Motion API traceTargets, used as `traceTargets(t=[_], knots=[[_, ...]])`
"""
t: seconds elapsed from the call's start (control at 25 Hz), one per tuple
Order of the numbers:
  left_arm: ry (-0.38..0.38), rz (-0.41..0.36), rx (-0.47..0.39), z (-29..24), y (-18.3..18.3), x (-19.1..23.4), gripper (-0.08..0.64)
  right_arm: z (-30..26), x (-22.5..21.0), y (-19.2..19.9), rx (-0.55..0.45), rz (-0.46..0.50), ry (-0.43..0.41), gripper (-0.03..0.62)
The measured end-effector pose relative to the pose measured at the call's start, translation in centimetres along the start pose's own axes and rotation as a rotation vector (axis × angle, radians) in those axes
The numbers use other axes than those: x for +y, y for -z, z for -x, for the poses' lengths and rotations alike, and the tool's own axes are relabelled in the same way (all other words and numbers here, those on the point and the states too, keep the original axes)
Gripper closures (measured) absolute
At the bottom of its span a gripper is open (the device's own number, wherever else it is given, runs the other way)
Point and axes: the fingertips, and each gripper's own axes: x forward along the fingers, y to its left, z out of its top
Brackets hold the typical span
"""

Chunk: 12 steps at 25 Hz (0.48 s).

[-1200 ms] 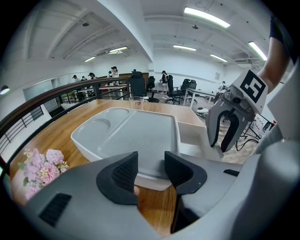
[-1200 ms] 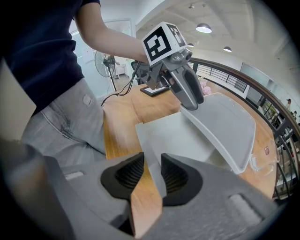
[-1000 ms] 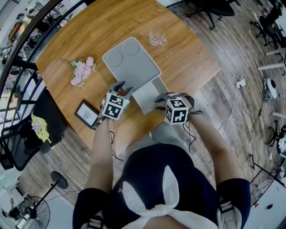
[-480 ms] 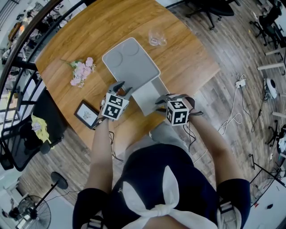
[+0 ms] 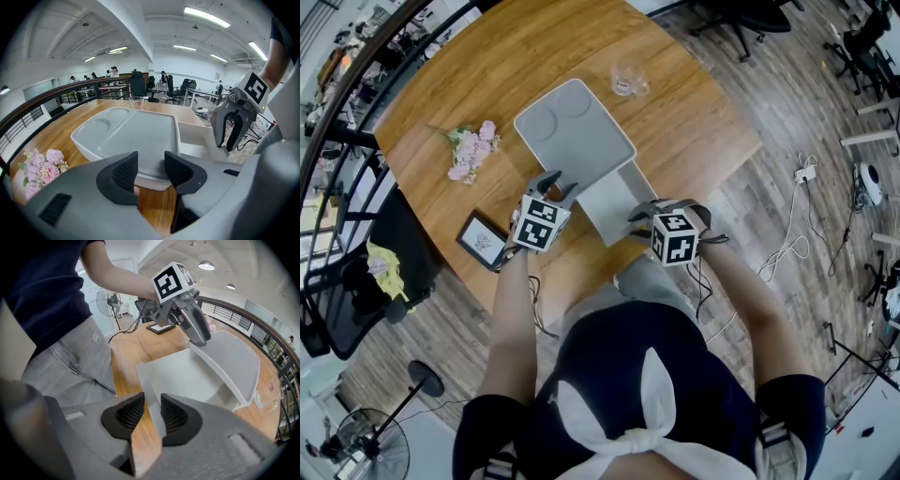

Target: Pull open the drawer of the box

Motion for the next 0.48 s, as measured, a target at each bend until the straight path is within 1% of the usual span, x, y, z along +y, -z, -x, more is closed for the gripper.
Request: traceTargets(t=[0.16, 0.48], knots=[[0.001, 0.002, 0.0, 0.0, 0.1, 0.1, 0.369, 0.0, 0.6, 0.2, 0.004, 0.001, -0.015, 0.485], [-0.002, 0.001, -0.003, 0.1, 0.1, 0.1, 0.37, 0.1, 1.3, 0.4, 0.005, 0.001, -0.018, 0.485]])
